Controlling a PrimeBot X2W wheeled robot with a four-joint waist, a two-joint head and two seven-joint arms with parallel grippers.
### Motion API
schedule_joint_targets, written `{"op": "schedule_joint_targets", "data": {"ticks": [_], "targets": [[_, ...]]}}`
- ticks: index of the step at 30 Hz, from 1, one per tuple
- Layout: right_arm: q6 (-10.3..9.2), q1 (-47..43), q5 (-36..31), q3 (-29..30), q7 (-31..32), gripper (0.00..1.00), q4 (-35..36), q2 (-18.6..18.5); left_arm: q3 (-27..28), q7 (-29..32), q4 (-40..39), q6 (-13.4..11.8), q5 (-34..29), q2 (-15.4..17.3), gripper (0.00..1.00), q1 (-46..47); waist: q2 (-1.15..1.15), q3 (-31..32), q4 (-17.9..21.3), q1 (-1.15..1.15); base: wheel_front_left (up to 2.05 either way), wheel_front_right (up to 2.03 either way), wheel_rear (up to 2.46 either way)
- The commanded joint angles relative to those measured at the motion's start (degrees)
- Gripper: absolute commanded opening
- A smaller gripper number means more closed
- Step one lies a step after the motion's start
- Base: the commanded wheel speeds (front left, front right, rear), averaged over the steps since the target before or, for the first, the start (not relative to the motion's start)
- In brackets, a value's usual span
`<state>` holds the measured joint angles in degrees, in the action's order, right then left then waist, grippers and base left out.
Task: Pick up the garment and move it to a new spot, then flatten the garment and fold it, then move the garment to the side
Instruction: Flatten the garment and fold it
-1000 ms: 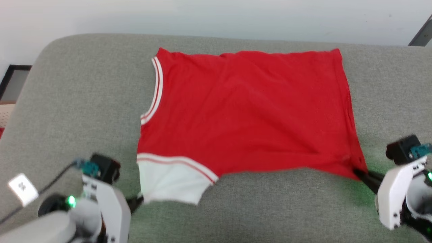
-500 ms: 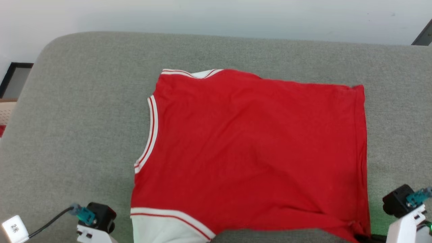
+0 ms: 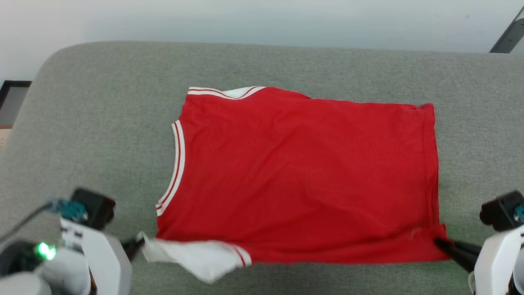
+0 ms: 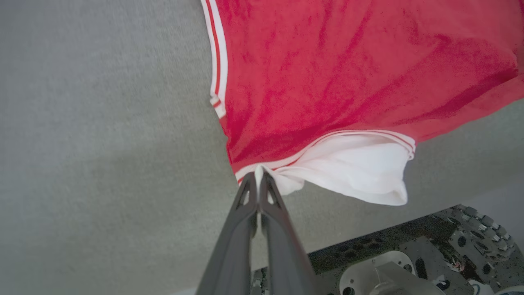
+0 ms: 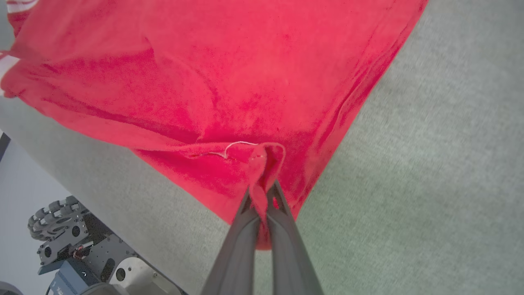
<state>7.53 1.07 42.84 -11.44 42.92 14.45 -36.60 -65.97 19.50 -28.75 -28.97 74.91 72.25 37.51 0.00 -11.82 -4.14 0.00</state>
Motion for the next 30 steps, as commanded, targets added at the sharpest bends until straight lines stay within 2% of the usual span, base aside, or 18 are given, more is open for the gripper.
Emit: {"op": "schedule_joint_targets", "data": {"ticks": [1,4,7,14,16,17,19,20,21,26,30], "targets": [[-0.09,2.1,-0.9,0.0,-0.6,0.0,-0.5,0.7,0.8,0.9,0.8,1.3,-2.1,0.3,0.0,2.4,0.0,-0.2,0.5,0.0,0.0,0.0,0.0],[-0.09,5.3,-2.1,-0.6,-1.5,0.0,-1.9,1.8,1.9,2.1,3.1,3.7,-4.6,-0.9,0.0,6.2,0.0,-0.4,0.9,0.0,0.0,0.0,0.0],[-0.09,8.8,-3.2,-1.7,-2.4,0.0,-4.0,2.6,2.4,3.4,7.3,6.6,-6.8,-3.6,0.0,9.6,0.0,-0.7,1.3,0.0,0.0,0.0,0.0],[-0.09,17.2,-6.8,-4.9,-6.1,0.0,-12.5,4.4,1.5,4.9,23.3,15.3,-9.9,-13.2,0.0,16.0,0.0,-1.8,2.1,0.0,0.0,0.0,0.0],[-0.09,19.2,-7.6,-5.9,-7.1,0.0,-15.3,5.3,0.9,5.1,28.2,17.6,-10.1,-16.0,0.0,17.0,0.0,-2.1,2.2,0.0,0.0,0.0,0.0],[-0.09,19.2,-7.6,-5.9,-7.1,0.0,-15.3,5.3,0.9,5.1,28.2,17.6,-10.1,-16.0,0.0,17.0,0.0,-2.1,2.2,0.0,0.0,0.0,0.0],[-0.09,21.0,-8.4,-6.8,-8.2,0.0,-18.0,5.9,0.6,4.7,33.2,19.8,-10.2,-18.9,0.0,18.1,0.0,-2.5,2.4,0.0,0.0,0.0,0.0],[-0.09,22.6,-9.1,-7.9,-9.2,0.0,-20.6,6.6,0.4,4.4,37.9,21.9,-9.7,-21.6,0.0,18.7,0.0,-2.8,2.6,0.0,0.0,0.0,0.0],[-0.09,22.6,-9.1,-7.9,-9.2,0.0,-20.6,6.6,0.4,4.4,37.9,21.9,-9.7,-21.6,0.0,18.7,0.0,-2.8,2.6,0.0,0.0,0.0,0.0],[-0.09,25.9,-9.2,-10.8,-11.0,0.0,-26.5,8.0,-0.9,5.0,48.8,26.7,-9.2,-27.1,0.0,20.0,0.0,-3.5,2.9,0.0,0.0,0.0,0.0],[-0.09,28.0,-8.4,-12.8,-12.3,0.0,-30.1,8.7,-1.4,6.1,56.2,29.6,-7.9,-30.6,0.0,20.4,0.0,-3.8,3.0,0.0,0.0,0.0,0.0]]}}
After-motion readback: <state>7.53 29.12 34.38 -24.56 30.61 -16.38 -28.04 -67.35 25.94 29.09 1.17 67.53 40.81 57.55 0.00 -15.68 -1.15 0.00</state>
